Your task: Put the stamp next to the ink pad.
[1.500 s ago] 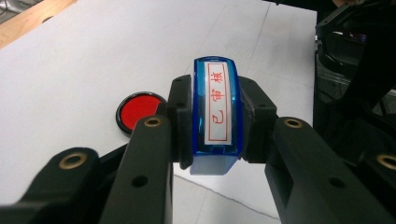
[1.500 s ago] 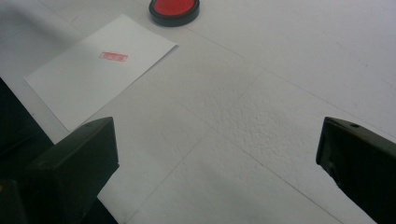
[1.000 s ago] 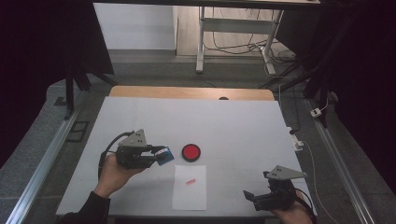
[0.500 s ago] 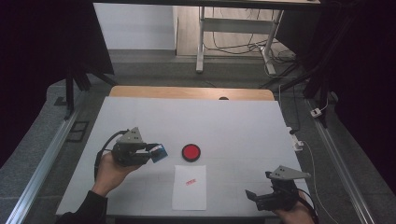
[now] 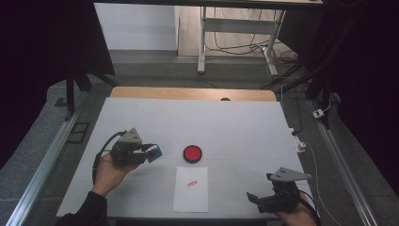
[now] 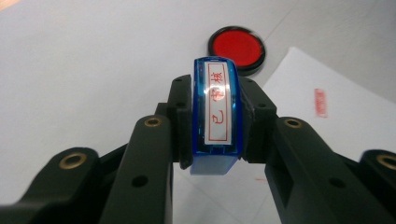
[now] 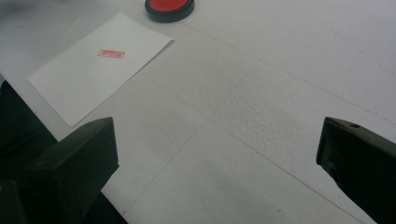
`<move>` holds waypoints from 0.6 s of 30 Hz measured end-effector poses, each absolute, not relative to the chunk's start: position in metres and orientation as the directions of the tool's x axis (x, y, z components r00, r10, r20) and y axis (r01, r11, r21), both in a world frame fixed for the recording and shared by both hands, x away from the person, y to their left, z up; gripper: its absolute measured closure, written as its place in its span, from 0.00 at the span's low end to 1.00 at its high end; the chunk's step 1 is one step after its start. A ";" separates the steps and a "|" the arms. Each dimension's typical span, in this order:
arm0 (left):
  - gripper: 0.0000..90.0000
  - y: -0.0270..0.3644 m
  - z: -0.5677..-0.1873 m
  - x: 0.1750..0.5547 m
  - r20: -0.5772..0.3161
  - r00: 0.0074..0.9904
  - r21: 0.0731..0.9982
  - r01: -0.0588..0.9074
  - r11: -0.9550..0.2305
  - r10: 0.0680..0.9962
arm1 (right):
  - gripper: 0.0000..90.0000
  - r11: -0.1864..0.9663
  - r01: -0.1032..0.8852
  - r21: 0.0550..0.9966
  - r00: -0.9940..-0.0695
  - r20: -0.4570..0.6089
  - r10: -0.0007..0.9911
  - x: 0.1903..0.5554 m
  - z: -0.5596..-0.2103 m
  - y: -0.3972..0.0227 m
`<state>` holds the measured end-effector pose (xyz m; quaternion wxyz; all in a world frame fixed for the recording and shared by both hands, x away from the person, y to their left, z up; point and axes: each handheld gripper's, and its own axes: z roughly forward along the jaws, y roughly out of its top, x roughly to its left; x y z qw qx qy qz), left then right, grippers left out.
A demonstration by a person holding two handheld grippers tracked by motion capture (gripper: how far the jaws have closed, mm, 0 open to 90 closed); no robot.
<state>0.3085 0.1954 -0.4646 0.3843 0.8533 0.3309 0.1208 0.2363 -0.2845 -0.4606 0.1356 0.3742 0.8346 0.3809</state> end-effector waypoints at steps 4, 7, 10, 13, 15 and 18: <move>0.77 0.198 -0.472 0.311 -0.026 0.738 0.727 0.477 -0.494 0.674 | 0.00 0.435 0.519 0.735 -0.687 0.057 0.725 0.236 -0.461 -0.284; 0.77 0.198 -0.476 0.314 -0.023 0.729 0.721 0.486 -0.493 0.685 | 0.00 0.440 0.519 0.733 -0.688 0.054 0.723 0.236 -0.461 -0.284; 0.77 0.196 -0.479 0.316 -0.013 0.721 0.714 0.491 -0.499 0.692 | 0.00 0.443 0.520 0.730 -0.689 0.052 0.723 0.237 -0.461 -0.283; 0.77 0.196 -0.483 0.318 -0.012 0.727 0.707 0.491 -0.509 0.686 | 0.00 0.446 0.518 0.730 -0.693 0.052 0.719 0.237 -0.461 -0.283; 0.77 0.196 -0.485 0.320 -0.009 0.728 0.705 0.491 -0.512 0.685 | 0.00 0.447 0.518 0.729 -0.694 0.052 0.718 0.237 -0.461 -0.283; 0.77 0.195 -0.488 0.322 -0.002 0.728 0.706 0.487 -0.515 0.686 | 0.00 0.451 0.518 0.727 -0.695 0.050 0.718 0.237 -0.461 -0.282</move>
